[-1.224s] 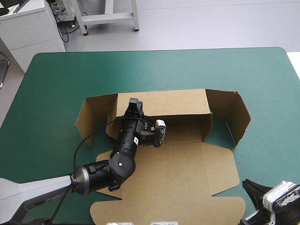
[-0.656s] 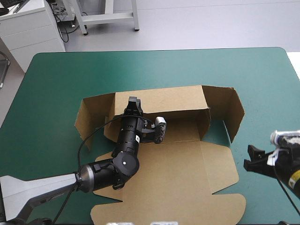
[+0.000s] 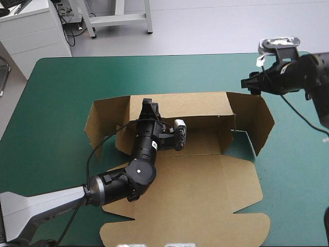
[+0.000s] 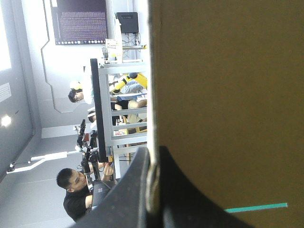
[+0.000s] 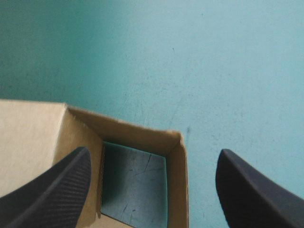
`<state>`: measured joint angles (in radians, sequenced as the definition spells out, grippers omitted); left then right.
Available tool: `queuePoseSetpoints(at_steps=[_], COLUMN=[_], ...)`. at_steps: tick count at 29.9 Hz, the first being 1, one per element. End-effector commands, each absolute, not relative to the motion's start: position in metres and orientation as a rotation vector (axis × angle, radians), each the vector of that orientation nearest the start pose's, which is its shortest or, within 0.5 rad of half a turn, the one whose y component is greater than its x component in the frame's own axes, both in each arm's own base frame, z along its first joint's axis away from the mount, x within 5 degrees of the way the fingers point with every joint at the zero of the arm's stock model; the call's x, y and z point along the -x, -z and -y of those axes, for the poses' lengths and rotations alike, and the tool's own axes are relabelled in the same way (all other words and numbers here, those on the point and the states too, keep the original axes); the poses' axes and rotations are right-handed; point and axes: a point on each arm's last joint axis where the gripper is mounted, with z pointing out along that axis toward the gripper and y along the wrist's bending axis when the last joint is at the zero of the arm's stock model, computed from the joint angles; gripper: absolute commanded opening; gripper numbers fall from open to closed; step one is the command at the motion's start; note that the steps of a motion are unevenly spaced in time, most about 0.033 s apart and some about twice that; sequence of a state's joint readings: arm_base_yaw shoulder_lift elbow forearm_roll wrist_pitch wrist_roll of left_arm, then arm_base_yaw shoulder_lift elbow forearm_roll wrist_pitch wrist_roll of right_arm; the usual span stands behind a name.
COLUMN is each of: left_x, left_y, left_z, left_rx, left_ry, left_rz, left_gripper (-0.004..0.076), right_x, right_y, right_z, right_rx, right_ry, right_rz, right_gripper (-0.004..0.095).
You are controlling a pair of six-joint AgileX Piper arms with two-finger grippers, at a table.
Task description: Fold the box
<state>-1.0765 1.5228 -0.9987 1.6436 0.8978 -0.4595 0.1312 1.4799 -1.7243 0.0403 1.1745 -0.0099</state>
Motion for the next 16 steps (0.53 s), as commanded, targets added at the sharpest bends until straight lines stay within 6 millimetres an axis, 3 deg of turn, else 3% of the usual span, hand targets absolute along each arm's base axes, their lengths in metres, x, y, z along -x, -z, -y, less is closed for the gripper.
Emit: queuePoseSetpoints(at_steps=[1,10,16], left_x=[-0.210,-0.210,-0.210], left_y=[-0.328,-0.329,-0.329], left_z=[0.240,0.241,0.241], left_rx=[-1.299,-1.306,-1.305], left_ry=[-0.975,-0.969,-0.971], left_rz=[-1.224,-1.214,-1.214], left_gripper=[-0.0032,-0.0032,-0.0032], right_x=[-0.320,-0.375,-0.384], right_y=[-0.461,-0.423,-0.411], right_z=[-0.023,-0.007,-0.006], right_rx=[0.142,0.119,0.166], right_ry=[-0.206,-0.177,-0.159], right_rz=[-2.370,-2.476,-2.506], right_gripper=[0.0678,0.0671,0.0671])
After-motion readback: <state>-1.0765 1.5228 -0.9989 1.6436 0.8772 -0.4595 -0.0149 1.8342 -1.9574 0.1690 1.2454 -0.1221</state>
